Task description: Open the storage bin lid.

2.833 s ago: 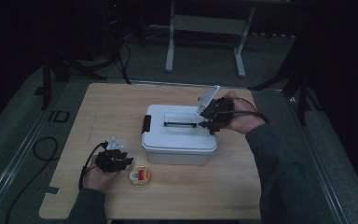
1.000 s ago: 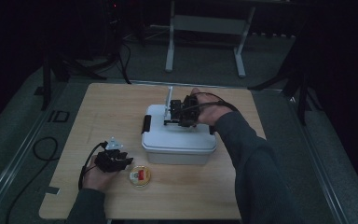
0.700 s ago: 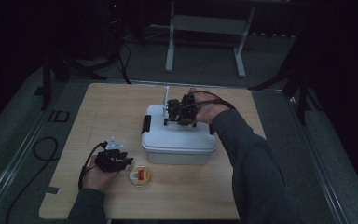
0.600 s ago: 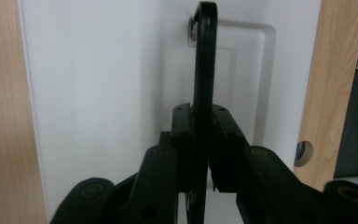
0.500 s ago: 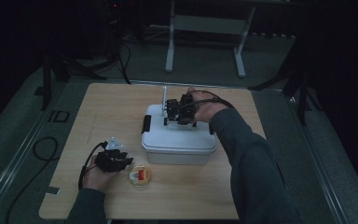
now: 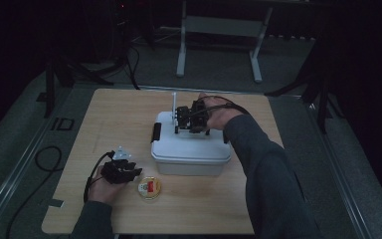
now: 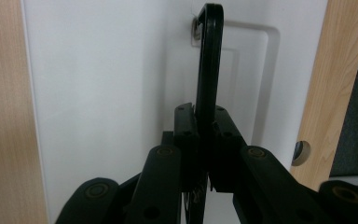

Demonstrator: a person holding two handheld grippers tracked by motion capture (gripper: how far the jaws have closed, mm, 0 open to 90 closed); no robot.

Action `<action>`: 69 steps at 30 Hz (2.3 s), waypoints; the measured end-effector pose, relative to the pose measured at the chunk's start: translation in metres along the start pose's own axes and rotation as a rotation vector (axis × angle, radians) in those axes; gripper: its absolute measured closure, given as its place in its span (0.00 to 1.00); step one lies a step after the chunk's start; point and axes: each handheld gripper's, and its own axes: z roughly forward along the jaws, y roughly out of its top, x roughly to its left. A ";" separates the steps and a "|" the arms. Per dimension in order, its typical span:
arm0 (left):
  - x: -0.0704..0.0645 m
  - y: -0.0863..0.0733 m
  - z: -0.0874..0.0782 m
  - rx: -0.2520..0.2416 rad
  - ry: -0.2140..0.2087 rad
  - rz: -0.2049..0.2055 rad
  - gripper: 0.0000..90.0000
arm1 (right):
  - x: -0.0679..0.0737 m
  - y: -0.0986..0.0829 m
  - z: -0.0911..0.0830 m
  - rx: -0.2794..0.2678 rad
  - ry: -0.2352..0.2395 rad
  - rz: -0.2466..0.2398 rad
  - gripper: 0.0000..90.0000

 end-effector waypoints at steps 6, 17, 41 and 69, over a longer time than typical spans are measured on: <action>0.000 0.000 0.000 0.000 -0.001 0.000 0.68 | 0.001 0.000 0.000 -0.002 -0.005 -0.011 0.93; 0.000 0.000 0.000 0.000 -0.001 -0.001 0.68 | 0.002 -0.001 0.001 0.001 -0.026 -0.031 0.94; 0.000 0.000 0.000 0.003 0.000 0.004 0.68 | 0.003 -0.003 -0.001 -0.001 0.001 -0.001 0.94; 0.000 0.000 0.000 0.002 0.000 0.004 0.68 | 0.002 -0.004 -0.004 -0.005 0.010 0.039 0.94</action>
